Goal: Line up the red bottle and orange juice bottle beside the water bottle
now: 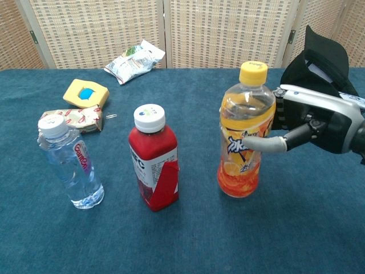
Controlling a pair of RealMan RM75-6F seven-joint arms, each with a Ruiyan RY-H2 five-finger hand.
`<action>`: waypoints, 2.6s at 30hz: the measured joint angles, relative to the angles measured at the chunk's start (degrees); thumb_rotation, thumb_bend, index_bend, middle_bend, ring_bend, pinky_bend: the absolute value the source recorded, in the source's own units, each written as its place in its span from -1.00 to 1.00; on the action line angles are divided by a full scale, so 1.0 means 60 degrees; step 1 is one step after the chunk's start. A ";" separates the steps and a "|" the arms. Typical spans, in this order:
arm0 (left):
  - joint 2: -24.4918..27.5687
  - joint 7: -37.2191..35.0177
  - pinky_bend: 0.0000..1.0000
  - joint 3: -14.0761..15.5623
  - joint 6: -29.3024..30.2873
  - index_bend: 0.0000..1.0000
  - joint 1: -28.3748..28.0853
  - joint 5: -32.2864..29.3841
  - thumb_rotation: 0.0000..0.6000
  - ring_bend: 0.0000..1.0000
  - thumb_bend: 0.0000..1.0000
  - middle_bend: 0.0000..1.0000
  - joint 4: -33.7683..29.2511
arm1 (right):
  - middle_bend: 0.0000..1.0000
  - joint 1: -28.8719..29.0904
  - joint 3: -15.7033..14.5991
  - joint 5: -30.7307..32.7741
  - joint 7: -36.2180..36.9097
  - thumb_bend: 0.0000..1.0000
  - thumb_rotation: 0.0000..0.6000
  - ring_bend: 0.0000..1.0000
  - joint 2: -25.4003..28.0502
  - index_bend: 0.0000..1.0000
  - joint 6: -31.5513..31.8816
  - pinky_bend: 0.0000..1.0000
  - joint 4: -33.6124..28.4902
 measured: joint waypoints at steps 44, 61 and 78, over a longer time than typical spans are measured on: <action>0.0002 -0.0074 -1.00 0.0054 0.0142 -1.00 0.0080 0.0052 1.00 -1.00 -0.52 -1.00 0.0081 | -0.68 0.0406 -0.0647 -0.0122 0.0529 -0.78 1.00 -0.72 -0.0454 -0.70 0.0168 -0.50 0.0831; 0.0067 -0.0092 -1.00 0.0018 0.0016 -1.00 0.0042 -0.0115 1.00 -1.00 -0.52 -1.00 0.0130 | -0.93 -0.0398 -0.0620 0.0159 -0.1726 -0.52 1.00 -1.00 0.1071 -0.99 0.1363 -0.98 -0.0599; -0.0084 -0.0311 -1.00 0.0026 -0.0101 -1.00 0.0013 -0.0254 1.00 -1.00 -0.52 -1.00 0.0418 | -0.79 -0.3349 -0.1097 0.1253 -0.8462 -0.31 1.00 -0.96 0.3008 -0.85 0.3941 -0.98 -0.2050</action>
